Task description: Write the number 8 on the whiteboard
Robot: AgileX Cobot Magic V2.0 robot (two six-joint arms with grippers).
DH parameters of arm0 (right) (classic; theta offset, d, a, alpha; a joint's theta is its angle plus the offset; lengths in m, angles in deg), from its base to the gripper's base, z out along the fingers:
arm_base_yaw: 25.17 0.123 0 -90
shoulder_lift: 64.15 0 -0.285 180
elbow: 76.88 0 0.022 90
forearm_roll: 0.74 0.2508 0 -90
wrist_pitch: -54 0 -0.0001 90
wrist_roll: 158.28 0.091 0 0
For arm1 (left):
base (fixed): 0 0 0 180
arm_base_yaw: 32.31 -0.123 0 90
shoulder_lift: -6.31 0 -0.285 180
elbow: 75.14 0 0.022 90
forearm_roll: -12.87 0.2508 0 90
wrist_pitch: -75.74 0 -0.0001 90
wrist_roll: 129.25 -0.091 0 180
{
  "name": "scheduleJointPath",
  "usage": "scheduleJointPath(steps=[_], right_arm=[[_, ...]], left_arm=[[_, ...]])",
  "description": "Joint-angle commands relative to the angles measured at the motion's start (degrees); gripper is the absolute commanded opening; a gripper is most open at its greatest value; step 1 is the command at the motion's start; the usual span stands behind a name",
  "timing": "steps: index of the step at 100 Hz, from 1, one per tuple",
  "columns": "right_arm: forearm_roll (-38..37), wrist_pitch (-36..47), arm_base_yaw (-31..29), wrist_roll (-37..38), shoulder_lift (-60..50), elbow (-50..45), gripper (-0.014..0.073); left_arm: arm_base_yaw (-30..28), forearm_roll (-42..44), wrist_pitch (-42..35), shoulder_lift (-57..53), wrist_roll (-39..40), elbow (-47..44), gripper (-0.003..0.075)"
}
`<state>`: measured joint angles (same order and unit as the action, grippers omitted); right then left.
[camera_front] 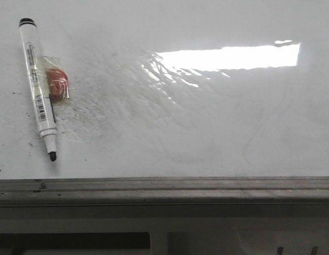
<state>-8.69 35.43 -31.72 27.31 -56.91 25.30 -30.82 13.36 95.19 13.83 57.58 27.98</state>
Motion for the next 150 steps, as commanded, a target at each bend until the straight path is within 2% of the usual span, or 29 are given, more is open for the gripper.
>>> scheduleJointPath(steps=[1, 29, 51, 92, 116, 135, 150], right_arm=[[-0.9, 1.4, -0.2, -0.2, -1.3, -0.7, -0.0064], [-0.9, 1.4, -0.2, -0.2, -1.3, -0.7, -0.0064], [-1.9, 0.8, -0.2, -0.2, -1.3, -0.7, -0.0064], [-1.3, 9.9, -0.2, -0.2, -1.3, -0.7, -0.0064], [-1.1, 14.4, -0.2, -0.2, -1.3, -0.7, -0.0064], [-1.1, 16.0, -0.2, -0.2, -1.3, -0.7, -0.0064], [0.5, 18.6, -0.2, -0.1, -1.3, -0.7, -0.0064]], left_arm=[[-0.3, 0.0, -2.3, -1.5, 0.6, -2.2, -0.0020], [-0.3, 0.1, -2.4, -1.5, 0.6, -2.2, -0.0020], [-0.3, 4.1, -3.0, -1.5, 0.6, -2.2, -0.0020], [-0.3, 2.6, -8.1, -1.5, 0.6, -2.2, -0.0020], [-0.3, 3.2, -8.4, -1.5, 0.6, -2.2, -0.0020], [-0.3, 1.9, -14.4, -1.5, 0.6, -2.2, -0.0020], [-0.3, 0.4, -15.5, -1.5, 0.6, -2.2, -0.0020]])
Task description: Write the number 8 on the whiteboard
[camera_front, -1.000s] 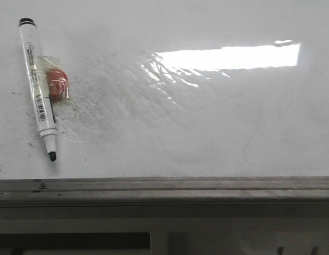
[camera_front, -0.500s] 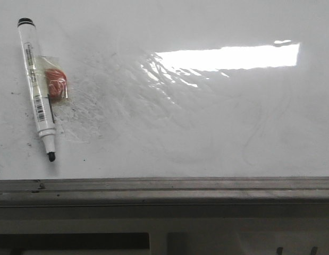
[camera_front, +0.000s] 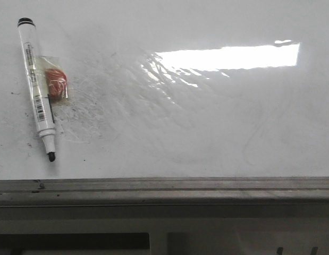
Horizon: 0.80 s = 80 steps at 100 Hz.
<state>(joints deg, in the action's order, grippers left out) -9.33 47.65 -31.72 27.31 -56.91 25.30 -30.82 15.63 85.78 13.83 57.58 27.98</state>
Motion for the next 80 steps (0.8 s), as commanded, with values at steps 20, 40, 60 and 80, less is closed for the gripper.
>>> scheduleJointPath(steps=[20, 40, 60, 80], right_arm=[[7.6, 0.6, -0.2, -0.1, -0.9, 2.9, -0.0064], [8.0, -7.4, 1.4, -0.1, 3.4, 10.1, -0.0064], [9.8, -16.8, 1.7, -0.1, 8.8, 17.2, -0.0064], [9.9, -14.6, 1.7, -0.1, 9.4, 17.1, -0.0064]], left_arm=[[-0.3, -3.7, -7.2, -0.7, 0.6, 0.1, -0.0021], [-0.3, -3.6, 0.2, 5.1, 0.1, 9.1, -0.0020], [-0.3, -0.4, 0.6, 9.3, 0.1, 13.4, -0.0020], [-0.3, 0.3, 0.4, 11.0, 0.1, 13.2, 0.0144]])
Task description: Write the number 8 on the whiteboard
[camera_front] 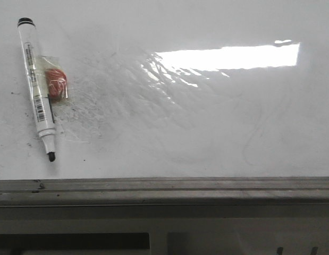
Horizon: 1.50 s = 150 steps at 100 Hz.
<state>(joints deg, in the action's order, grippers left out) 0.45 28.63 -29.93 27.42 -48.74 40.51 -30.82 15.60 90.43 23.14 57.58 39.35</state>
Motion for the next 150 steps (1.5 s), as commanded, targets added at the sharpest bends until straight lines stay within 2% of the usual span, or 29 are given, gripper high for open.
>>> scheduleJointPath(steps=[1, 13, 21, 36, 57, 72, 89, 106, 133, 150], right_arm=[[0.1, 4.5, 0.0, -0.2, 1.2, 1.9, -0.0064], [0.1, 4.5, 0.0, -0.2, 1.2, 1.9, -0.0064], [0.1, 4.5, 0.0, -0.2, 1.2, 1.9, -0.0064], [0.1, 4.4, 0.0, -0.2, 1.2, 1.9, -0.0064], [0.1, 4.4, 0.0, -0.2, 1.2, 1.9, -0.0064], [0.1, 4.4, 0.0, -0.2, 1.2, 1.9, -0.0064], [0.1, 4.2, 0.0, -0.2, 1.2, 1.9, -0.0064], [0.1, 4.2, 0.0, -0.2, 1.2, 1.9, -0.0064], [0.1, 4.2, 0.0, -0.2, 1.2, 1.9, -0.0064], [0.1, 4.2, 0.0, -0.2, 1.2, 1.9, -0.0064]], left_arm=[[-0.3, 0.4, -4.6, 1.9, 0.1, 1.8, 0.0170], [-0.3, -1.6, -13.3, 3.6, 0.1, -0.5, 0.0382], [-0.1, -4.6, -21.2, 5.1, 0.1, -1.8, 0.0431], [3.8, 0.1, -28.4, 10.1, 0.5, -2.0, 0.0431], [20.0, 1.0, -35.8, 19.2, 0.7, -2.0, 0.0429], [33.9, -5.2, -38.8, 25.7, 2.0, -2.0, 0.0428], [45.5, -14.9, -44.2, 32.9, 2.0, -2.0, 0.0428], [50.4, -18.7, -49.5, 40.1, 2.0, -2.0, 0.0428], [51.1, -23.5, -56.9, 49.8, 2.0, -2.0, 0.0425], [51.1, -24.1, -58.4, 53.9, 2.1, -1.8, 0.0334]])
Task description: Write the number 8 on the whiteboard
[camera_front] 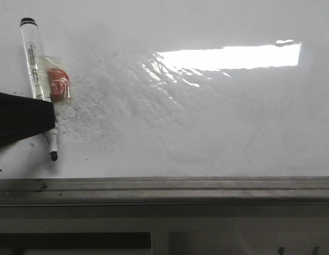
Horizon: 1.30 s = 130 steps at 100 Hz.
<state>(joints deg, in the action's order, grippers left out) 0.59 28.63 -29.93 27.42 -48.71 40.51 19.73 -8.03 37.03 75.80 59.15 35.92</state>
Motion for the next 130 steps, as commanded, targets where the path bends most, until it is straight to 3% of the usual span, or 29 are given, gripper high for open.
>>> scheduleJointPath(steps=[1, 22, 65, 72, 82, 84, 105, 130], right_arm=[[0.0, 4.2, 0.0, -0.2, 1.2, 1.9, -0.0064], [0.0, 4.2, 1.9, -0.2, 1.2, 1.9, -0.0064], [0.0, 4.1, 3.9, -0.2, 1.2, 1.9, -0.0064], [0.0, 3.5, 3.9, -0.2, 1.2, 1.9, -0.0064], [0.0, 1.4, 4.7, -0.2, 1.2, 1.9, -0.0064], [0.0, 0.9, 5.1, -0.2, 1.2, 2.0, -0.0064], [0.0, -1.1, 13.6, -1.1, 3.7, 4.6, -0.0064], [6.2, -3.2, 25.6, -15.9, 15.8, 13.0, -0.0062]], left_arm=[[0.6, -0.4, -5.2, 1.5, 0.6, 1.6, 0.0325], [0.6, -0.4, -8.9, 4.4, 0.7, 1.7, 0.0244], [0.5, -1.2, -8.9, 8.4, 3.4, 3.8, 0.0235], [0.5, -2.4, -8.4, 8.8, 3.4, 3.8, 0.0174], [0.5, -2.6, -8.0, 9.2, 3.4, 3.8, 0.0005], [0.5, -2.6, -8.0, 9.2, 3.4, 3.8, -0.0022], [0.5, 2.1, -7.7, 8.9, 3.4, 3.8, -0.0020], [0.5, 11.9, 1.8, 1.7, 0.1, 3.8, -0.0020]])
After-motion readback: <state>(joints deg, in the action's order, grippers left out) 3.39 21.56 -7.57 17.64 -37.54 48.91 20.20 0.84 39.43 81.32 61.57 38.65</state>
